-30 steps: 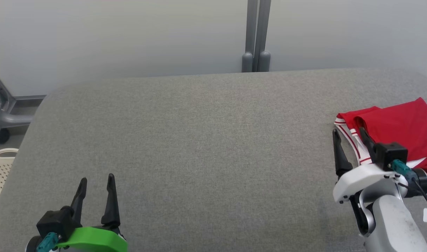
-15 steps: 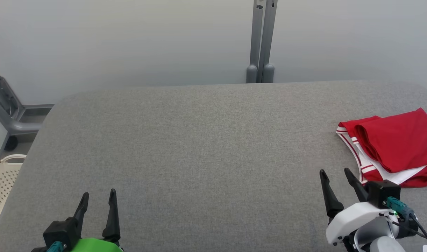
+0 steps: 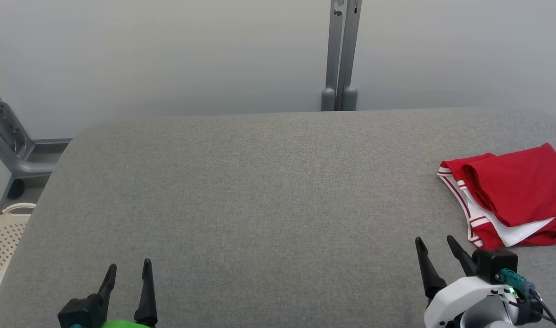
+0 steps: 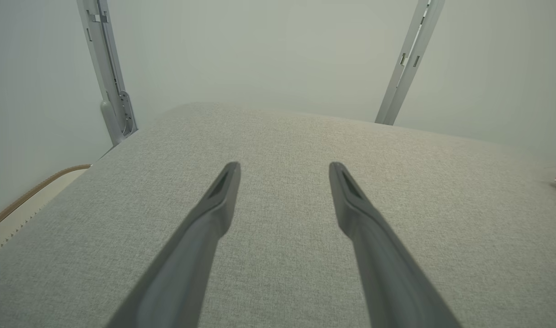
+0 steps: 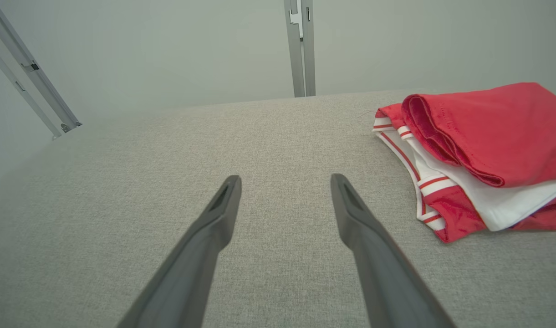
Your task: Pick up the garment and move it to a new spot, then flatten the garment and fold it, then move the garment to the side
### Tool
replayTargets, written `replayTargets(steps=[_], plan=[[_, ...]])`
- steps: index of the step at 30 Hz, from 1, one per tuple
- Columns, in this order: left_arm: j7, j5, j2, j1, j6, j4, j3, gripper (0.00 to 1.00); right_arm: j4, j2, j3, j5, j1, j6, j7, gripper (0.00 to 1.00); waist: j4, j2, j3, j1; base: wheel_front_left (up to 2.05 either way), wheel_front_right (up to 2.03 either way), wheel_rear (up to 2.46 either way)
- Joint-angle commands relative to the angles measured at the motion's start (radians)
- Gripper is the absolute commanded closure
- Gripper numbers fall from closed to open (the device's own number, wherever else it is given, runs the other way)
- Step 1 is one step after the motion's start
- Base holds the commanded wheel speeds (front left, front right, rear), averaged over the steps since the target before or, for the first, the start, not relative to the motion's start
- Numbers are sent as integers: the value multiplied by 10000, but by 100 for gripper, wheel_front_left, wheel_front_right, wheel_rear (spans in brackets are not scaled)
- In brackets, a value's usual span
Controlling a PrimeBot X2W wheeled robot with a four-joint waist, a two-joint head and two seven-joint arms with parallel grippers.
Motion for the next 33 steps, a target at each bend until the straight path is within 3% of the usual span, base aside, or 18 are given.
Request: replayTargets(steps=[1, 33], plan=[[34, -20, 73, 68, 38, 39, 2, 0, 68, -18, 43, 84, 50, -17, 8, 0, 12, 0, 18, 1, 0, 0, 0], [212, -80, 277, -174, 143, 191, -275, 0, 579, -15, 165, 373, -194, -17, -205, 0, 109, 0, 298, 1, 0, 0, 0]])
